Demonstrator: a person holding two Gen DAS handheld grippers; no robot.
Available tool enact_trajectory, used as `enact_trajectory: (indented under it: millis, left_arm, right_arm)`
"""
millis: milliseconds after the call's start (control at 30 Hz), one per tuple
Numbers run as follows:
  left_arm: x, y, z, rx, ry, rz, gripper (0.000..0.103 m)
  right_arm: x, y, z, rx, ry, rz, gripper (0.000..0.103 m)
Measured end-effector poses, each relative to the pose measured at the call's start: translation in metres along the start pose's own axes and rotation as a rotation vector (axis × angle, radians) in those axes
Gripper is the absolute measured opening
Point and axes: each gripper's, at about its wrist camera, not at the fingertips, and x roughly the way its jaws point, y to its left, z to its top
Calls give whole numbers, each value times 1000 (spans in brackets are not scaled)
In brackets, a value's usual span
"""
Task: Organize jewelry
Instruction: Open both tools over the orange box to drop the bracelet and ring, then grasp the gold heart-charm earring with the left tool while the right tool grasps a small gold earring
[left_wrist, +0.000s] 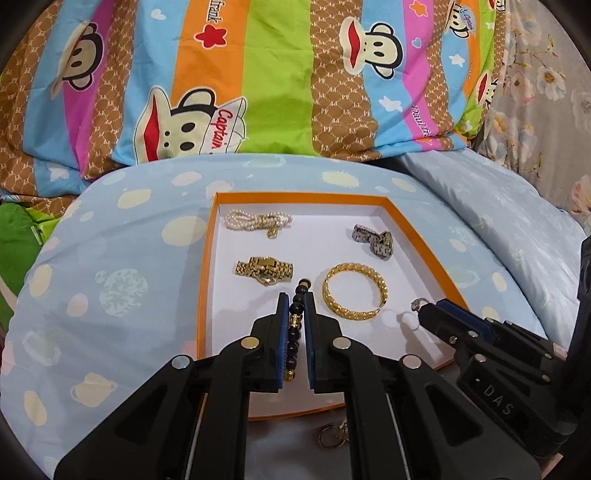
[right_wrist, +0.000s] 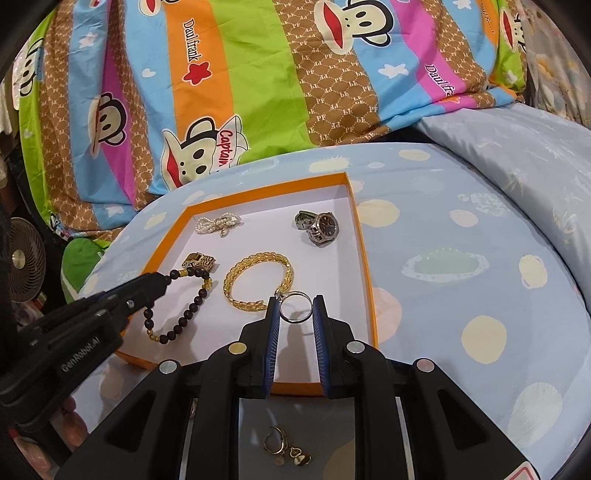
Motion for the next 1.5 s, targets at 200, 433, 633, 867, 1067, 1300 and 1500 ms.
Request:
enact_trajectory:
  millis: [200,433,633,867,1067,1300,1500]
  left_arm:
    - [1,3,-2,-11,-5,8,13]
    - [1,11,-2,-42,-4,21,35]
    - [-5,19,-2,-74,-31,35,41]
    - [-15,29,-2,-107,-55,50,41]
    - [-29,37,-18,-130,-47,69,41]
    - [-58,52,-55,-134,-24,100,42]
    - [-73,58,-80,-141,22,89,42]
  right_arm:
    - [1,2,0,-9,3,-14,18]
    - [-1,1,0,-6,-5,-16,21]
    - [-4,0,-1,-3,-22,-14,28]
    - [-8,-1,0,3,-40,6,28]
    - [-16,-4,-2,15,-73,19,28]
    - [-42,-3,-22,-2,-89,2,28]
    - [-63,2,-48,-12,-60,13,28]
